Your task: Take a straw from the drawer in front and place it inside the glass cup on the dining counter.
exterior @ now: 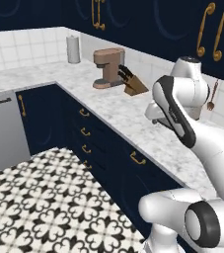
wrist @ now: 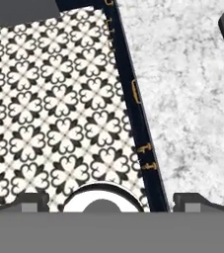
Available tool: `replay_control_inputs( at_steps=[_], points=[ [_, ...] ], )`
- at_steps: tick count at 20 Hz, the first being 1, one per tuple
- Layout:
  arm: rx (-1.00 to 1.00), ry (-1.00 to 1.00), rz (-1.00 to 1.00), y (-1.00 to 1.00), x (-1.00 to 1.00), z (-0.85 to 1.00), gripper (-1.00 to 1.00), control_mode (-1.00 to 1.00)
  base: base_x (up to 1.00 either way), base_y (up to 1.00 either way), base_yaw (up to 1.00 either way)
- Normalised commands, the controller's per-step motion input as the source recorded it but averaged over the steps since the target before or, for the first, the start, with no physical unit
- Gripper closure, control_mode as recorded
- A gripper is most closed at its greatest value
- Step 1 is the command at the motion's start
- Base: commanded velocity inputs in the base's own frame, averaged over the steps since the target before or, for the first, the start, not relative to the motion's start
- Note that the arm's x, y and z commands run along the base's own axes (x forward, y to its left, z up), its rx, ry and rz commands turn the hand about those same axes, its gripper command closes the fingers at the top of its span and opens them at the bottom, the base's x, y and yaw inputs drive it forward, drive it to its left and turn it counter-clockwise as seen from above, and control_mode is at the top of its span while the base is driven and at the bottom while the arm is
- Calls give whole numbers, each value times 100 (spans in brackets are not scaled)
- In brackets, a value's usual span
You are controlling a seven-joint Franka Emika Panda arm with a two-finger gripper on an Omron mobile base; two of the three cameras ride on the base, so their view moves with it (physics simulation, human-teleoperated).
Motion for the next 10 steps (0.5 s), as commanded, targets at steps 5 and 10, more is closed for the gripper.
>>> replay_control_inputs(
  at_steps=[5,10],
  points=[
    [-32,-6,-1,53,17,-38,-100,-100,0,0,0],
    [-45,-10,-8,58,39,-68,-100,-100,0,0,0]
  ],
)
